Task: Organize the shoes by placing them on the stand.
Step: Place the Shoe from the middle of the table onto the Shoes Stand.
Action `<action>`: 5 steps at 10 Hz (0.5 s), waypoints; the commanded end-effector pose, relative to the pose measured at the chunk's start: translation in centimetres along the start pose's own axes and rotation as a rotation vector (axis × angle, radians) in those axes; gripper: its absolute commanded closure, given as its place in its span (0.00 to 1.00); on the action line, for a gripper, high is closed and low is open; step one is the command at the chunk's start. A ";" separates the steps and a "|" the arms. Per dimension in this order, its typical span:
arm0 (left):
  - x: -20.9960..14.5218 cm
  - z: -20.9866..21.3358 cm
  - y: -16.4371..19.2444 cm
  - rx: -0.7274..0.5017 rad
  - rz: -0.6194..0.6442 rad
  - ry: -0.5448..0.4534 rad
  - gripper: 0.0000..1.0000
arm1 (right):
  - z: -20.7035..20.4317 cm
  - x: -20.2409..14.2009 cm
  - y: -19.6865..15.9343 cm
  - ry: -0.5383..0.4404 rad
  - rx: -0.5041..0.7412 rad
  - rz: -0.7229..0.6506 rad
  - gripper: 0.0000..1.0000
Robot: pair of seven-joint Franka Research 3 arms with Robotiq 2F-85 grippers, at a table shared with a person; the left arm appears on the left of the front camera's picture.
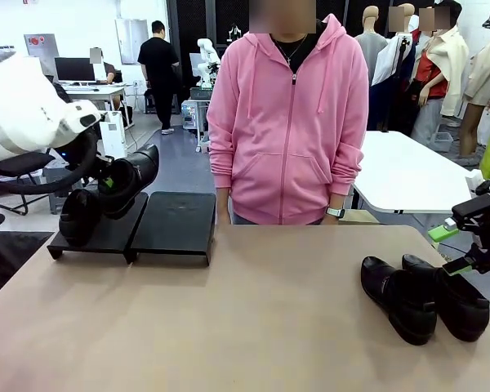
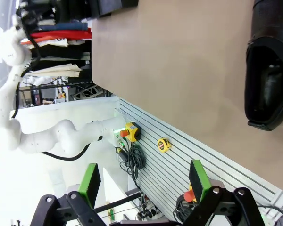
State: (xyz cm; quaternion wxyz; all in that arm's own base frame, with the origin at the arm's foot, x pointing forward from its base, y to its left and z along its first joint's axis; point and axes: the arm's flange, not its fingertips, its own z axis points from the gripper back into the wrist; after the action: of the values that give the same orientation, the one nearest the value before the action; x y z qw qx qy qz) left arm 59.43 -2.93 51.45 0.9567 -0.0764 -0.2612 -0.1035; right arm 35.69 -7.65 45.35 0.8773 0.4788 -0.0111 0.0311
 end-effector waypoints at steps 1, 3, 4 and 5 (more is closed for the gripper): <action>1.1 -1.2 0.8 0.056 0.047 -0.094 1.00 | 0.3 0.0 -0.1 0.010 -0.002 0.027 0.00; 0.2 -3.2 2.2 0.143 0.071 -0.123 1.00 | 0.3 0.0 -0.1 0.010 -0.002 0.027 0.00; -0.4 -4.0 2.7 0.171 0.083 -0.130 1.00 | 0.3 0.0 -0.1 0.010 -0.002 0.027 0.00; -0.9 -4.9 3.3 0.203 0.096 -0.112 1.00 | 0.3 0.0 -0.1 0.010 -0.002 0.027 0.00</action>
State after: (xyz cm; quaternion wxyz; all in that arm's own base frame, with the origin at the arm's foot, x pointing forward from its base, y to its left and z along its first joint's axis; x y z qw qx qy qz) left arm 62.35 -0.39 46.69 0.9471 -0.0192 -0.3172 -0.0442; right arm 35.70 -7.64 45.34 0.8773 0.4788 -0.0109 0.0312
